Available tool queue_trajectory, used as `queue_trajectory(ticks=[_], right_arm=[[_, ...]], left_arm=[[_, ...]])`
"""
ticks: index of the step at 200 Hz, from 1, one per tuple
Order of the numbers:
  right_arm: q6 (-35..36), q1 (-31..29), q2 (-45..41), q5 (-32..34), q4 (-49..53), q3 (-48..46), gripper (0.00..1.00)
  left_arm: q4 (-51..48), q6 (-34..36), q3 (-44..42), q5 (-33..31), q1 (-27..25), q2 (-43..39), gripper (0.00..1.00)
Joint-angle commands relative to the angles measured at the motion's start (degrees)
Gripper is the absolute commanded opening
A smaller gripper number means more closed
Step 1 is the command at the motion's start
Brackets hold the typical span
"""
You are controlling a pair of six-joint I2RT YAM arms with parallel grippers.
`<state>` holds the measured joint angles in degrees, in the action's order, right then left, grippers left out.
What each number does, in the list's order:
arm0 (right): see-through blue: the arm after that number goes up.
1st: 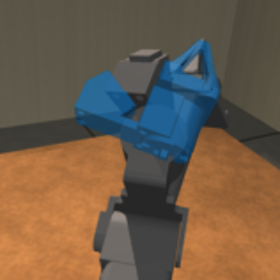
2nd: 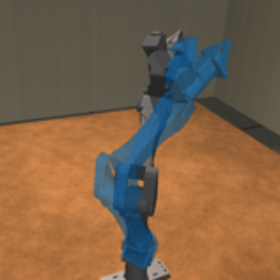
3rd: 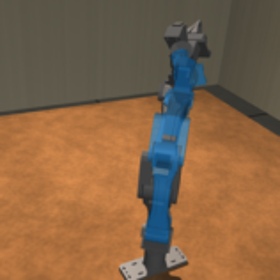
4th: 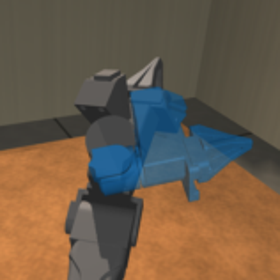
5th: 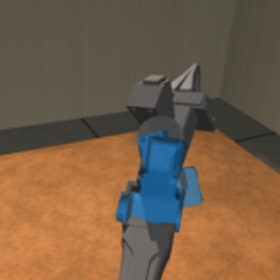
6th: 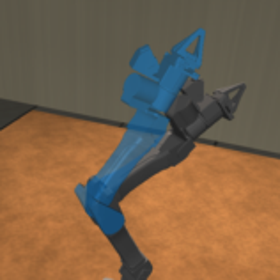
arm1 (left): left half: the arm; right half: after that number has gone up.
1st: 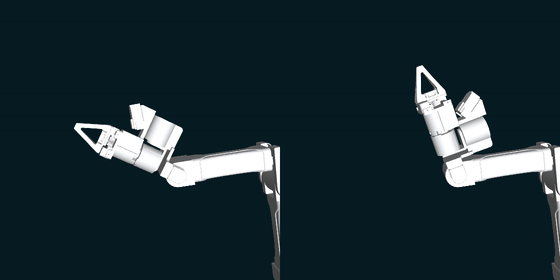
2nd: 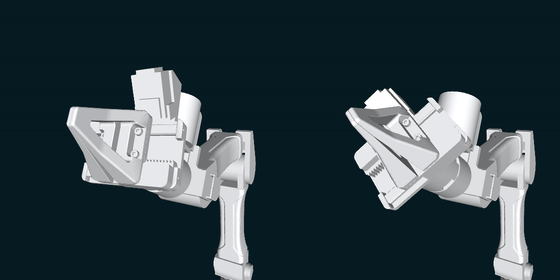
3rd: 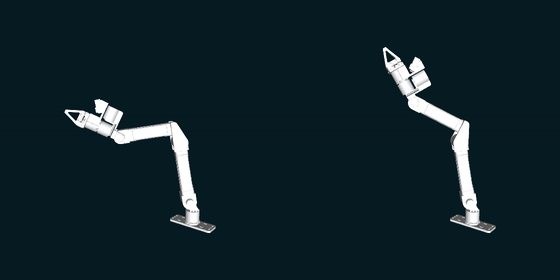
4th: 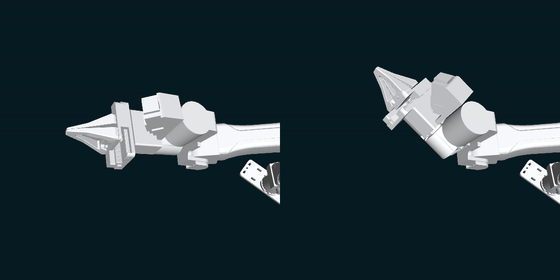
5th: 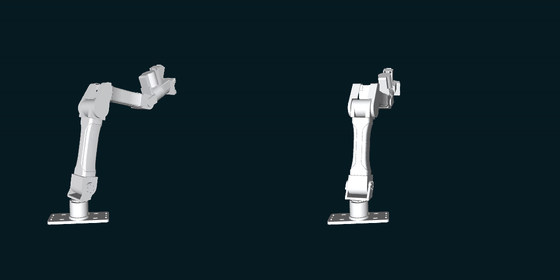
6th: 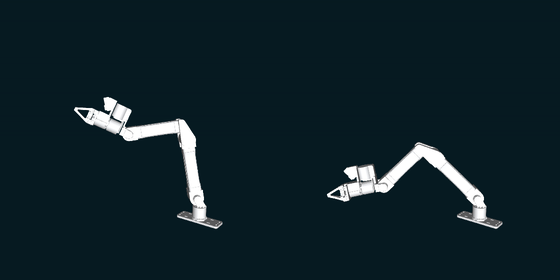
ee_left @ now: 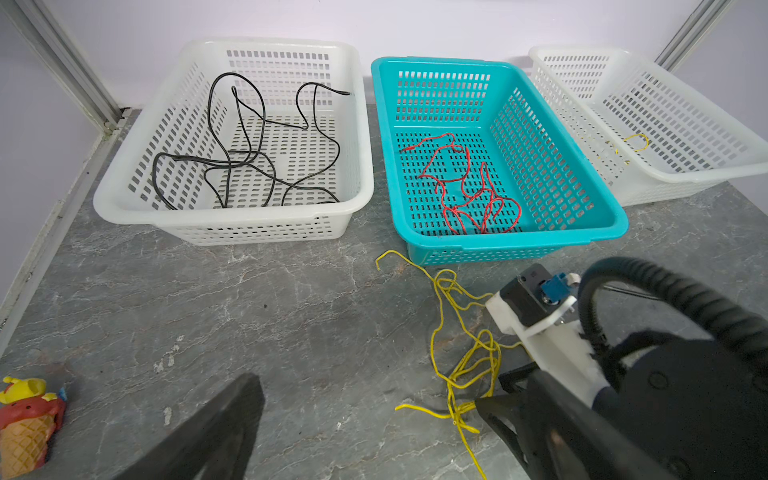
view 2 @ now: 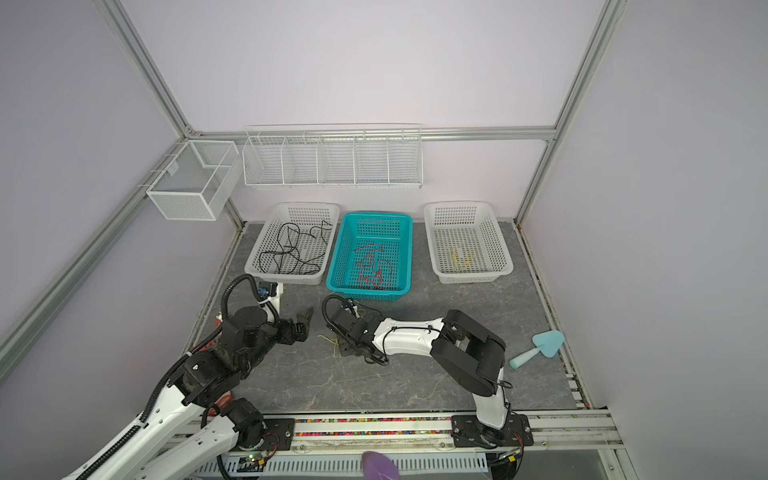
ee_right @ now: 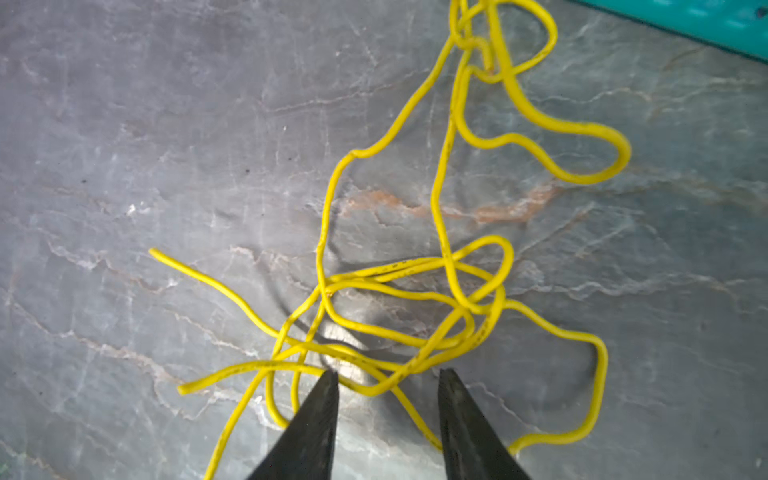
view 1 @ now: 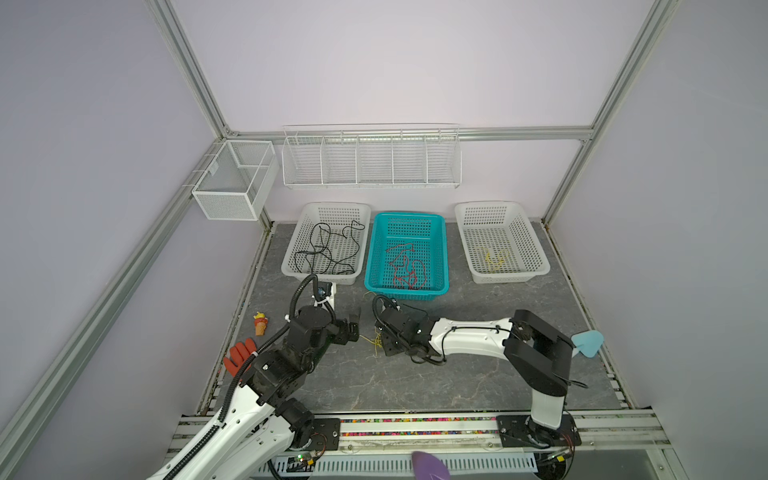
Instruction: Untangle the cables
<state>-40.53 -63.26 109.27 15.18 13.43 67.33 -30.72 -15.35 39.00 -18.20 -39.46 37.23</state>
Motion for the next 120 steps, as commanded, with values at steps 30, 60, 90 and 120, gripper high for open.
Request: queue_trajectory(ticks=[30, 60, 90, 120], right_arm=[[-1.93, 0.95, 3.00, 1.04, -2.93, -0.50, 0.30], [-0.87, 1.14, 2.94, -0.10, -3.62, -1.20, 0.20], [0.62, 1.18, -0.49, -1.21, -5.28, -3.94, 0.09], [3.12, 0.44, -6.29, -4.78, -7.08, -7.59, 0.07]], left_arm=[[-0.13, 0.77, -0.24, 0.99, 0.26, -0.45, 1.00], [-0.13, 0.86, -0.24, 1.50, 0.26, -0.07, 0.99], [-0.13, 0.85, -0.33, 1.76, 0.26, -0.11, 0.99], [-0.12, 0.70, -0.33, 2.47, 0.26, 0.28, 0.99]])
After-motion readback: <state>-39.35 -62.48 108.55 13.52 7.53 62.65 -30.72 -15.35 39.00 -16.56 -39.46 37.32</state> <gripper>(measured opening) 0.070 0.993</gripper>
